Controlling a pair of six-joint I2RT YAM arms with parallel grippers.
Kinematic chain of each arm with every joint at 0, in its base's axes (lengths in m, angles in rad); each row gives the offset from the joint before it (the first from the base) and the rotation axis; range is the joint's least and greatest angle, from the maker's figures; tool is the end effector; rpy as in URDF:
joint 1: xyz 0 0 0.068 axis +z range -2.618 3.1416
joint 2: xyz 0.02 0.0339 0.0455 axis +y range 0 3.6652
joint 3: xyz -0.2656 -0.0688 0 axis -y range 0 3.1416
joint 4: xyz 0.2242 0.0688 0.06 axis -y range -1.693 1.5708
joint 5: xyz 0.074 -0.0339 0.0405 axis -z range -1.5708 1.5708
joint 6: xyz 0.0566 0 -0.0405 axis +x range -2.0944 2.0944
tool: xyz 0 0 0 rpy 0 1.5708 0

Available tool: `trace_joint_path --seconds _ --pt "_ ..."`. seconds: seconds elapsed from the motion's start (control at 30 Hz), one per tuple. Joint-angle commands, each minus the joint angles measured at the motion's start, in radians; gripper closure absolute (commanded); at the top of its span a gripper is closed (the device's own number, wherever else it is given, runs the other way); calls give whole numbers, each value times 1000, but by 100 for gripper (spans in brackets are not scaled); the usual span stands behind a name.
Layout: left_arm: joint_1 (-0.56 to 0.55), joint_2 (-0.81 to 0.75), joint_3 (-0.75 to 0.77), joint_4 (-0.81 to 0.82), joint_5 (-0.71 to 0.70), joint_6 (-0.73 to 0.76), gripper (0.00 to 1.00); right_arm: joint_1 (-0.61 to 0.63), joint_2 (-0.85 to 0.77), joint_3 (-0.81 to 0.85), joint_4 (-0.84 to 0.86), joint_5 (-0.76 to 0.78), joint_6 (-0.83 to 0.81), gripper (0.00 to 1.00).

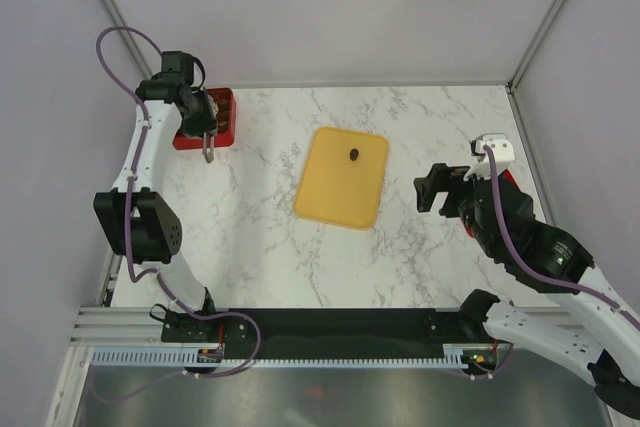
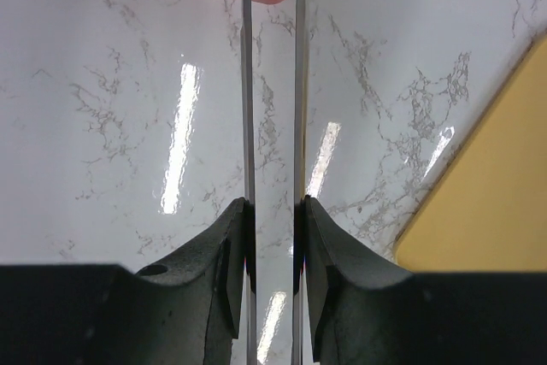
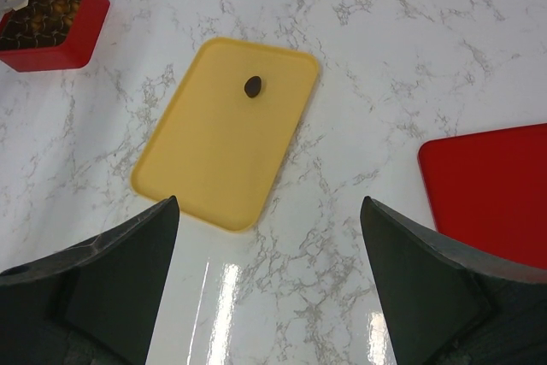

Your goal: Pack the chocolate

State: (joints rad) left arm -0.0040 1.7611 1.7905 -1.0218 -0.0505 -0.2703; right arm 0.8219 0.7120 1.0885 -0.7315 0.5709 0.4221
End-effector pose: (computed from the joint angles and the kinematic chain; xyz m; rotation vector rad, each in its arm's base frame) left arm 0.3639 0.0014 0.3316 -0.3592 2.5365 -0.0401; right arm 0.1037 0.0666 0.3830 0.0029 1.8790 0.3073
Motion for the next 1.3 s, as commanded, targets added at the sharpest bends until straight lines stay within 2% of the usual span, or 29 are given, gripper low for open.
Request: trace_joint_path --seconds 0.0,0.37,0.9,1.0,1.27 --pt "-10 11 4 15 46 -33 67 0 10 17 12 1 -6 5" --pt "-10 8 -106 43 15 -29 67 0 4 4 20 6 -8 5" --pt "-10 93 -26 58 -17 -7 66 0 -13 -1 15 29 -9 4" --pt "-10 107 -23 60 -14 -7 61 2 -13 -1 14 32 -11 5" --pt "-10 100 -20 60 -18 0 54 0 -5 -1 12 34 -13 5"
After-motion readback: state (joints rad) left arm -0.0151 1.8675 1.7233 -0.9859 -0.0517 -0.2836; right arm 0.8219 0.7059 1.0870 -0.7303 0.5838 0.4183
